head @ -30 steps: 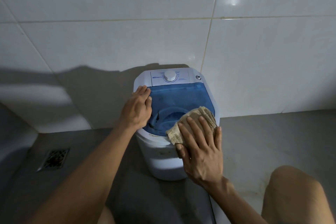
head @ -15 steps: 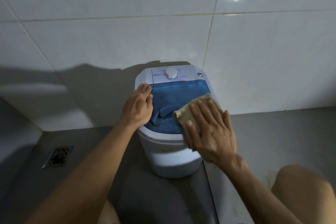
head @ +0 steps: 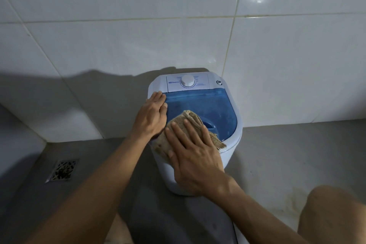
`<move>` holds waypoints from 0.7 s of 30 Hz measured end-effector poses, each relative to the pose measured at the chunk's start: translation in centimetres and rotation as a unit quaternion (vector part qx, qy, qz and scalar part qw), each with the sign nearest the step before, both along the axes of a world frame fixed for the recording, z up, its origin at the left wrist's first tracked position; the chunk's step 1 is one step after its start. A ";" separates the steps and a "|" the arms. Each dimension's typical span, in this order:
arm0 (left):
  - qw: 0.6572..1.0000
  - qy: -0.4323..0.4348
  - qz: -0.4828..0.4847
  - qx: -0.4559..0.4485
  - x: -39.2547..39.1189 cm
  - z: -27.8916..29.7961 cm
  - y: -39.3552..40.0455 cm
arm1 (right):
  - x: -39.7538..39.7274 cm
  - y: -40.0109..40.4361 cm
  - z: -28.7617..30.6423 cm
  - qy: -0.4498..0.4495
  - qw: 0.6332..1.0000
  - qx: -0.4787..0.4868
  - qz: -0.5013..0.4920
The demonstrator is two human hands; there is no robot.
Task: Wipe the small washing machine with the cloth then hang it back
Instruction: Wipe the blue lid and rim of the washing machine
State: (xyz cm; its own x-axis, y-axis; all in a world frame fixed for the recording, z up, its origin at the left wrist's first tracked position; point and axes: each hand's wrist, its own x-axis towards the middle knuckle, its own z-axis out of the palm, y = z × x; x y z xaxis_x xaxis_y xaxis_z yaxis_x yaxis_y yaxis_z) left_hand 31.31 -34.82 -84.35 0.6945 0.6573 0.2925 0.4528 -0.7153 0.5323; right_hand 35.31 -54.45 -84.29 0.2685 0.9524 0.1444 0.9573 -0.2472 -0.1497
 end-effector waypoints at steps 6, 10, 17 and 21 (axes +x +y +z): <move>0.999 0.013 0.004 -0.042 -0.4 0.9 -0.4 | 3.1 5.0 1.6 0.021 0.999 -0.035 -0.010; 0.999 0.026 -0.003 -0.043 -0.5 1.3 -1.2 | 5.5 8.5 2.3 0.048 0.996 -0.068 -0.026; 0.998 0.021 -0.017 -0.048 -0.6 1.0 -0.6 | 0.8 2.6 1.5 0.021 1.000 -0.013 -0.011; 0.998 0.035 -0.018 -0.042 -0.5 0.8 -0.4 | 1.7 2.4 1.4 0.019 0.999 -0.034 -0.005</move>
